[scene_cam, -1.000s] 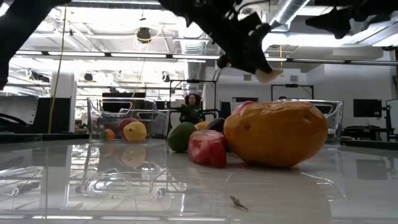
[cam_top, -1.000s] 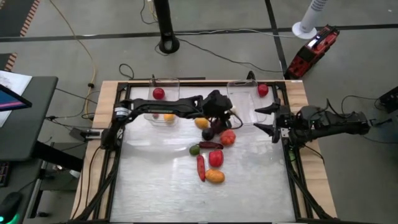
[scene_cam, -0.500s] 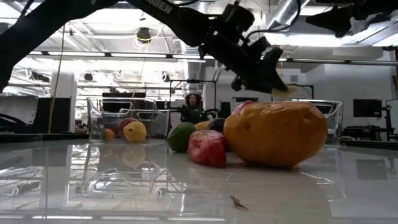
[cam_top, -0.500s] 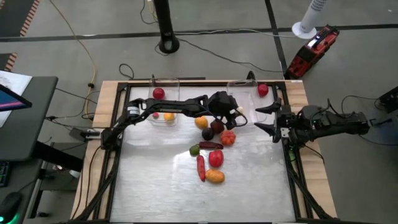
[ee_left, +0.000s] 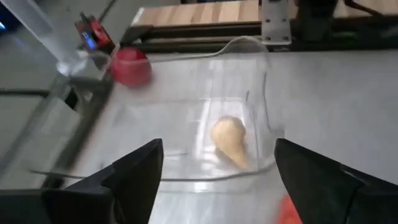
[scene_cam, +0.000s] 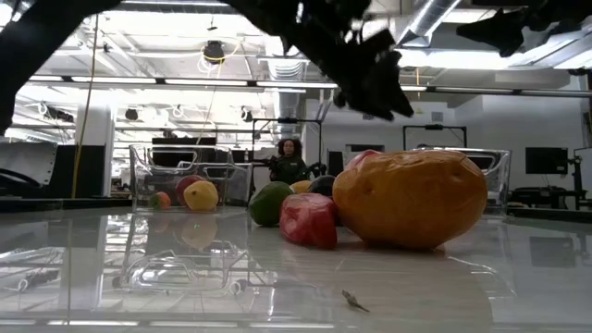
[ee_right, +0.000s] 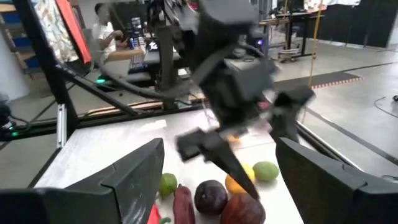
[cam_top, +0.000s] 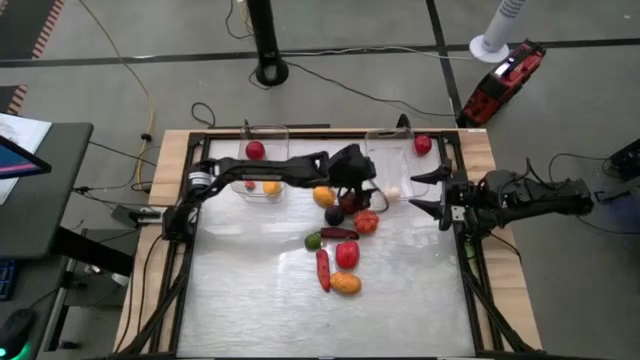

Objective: Sort produce into baskets
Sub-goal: Put the garlic into the right transparent bin, then put the red bell pepper into the right transparent bin

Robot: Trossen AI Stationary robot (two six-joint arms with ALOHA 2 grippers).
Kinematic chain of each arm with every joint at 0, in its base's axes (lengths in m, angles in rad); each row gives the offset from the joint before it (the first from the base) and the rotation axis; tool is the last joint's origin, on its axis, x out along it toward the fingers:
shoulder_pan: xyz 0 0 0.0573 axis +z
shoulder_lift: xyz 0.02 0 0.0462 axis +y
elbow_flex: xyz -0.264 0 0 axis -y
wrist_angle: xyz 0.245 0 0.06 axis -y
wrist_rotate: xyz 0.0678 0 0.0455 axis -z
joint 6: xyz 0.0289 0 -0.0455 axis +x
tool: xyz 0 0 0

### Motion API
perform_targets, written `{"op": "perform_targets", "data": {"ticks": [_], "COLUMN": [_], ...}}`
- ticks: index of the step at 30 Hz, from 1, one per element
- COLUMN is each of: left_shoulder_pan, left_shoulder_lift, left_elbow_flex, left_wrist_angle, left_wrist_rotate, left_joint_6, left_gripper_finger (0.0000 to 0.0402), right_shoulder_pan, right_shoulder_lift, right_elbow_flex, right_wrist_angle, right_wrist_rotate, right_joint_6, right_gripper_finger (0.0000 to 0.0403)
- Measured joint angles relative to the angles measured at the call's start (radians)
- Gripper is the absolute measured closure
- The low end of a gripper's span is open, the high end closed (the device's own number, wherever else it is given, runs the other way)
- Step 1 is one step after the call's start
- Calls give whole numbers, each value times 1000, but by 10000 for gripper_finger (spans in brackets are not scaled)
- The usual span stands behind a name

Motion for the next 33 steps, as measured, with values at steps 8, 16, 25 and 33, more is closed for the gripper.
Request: {"op": "perform_targets", "data": {"ticks": [8, 16, 25, 33], "left_shoulder_pan": [-96, -191, -396, -437], "left_shoulder_lift": [-212, -506, -697, -723], "left_elbow_flex": [-288, -637, -807, -905], "left_wrist_angle": [35, 152, 144, 196], "left_wrist_rotate": [-122, -139, -411, -470], "left_joint_6": [1, -220, -286, -264], "left_gripper_finger": [164, 175, 176, 176], "right_shoulder_pan": [49, 58, 0, -489], "right_shoulder_lift": [-9, 145, 273, 418], "right_elbow_flex": [1, -12, 100, 276], "right_wrist_angle": [-17, -12, -61, -311], "right_wrist_rotate": [2, 31, 390, 139], "right_joint_6": [-23, -10, -52, -6], "right_gripper_finger": [68, 68, 68, 68]}}
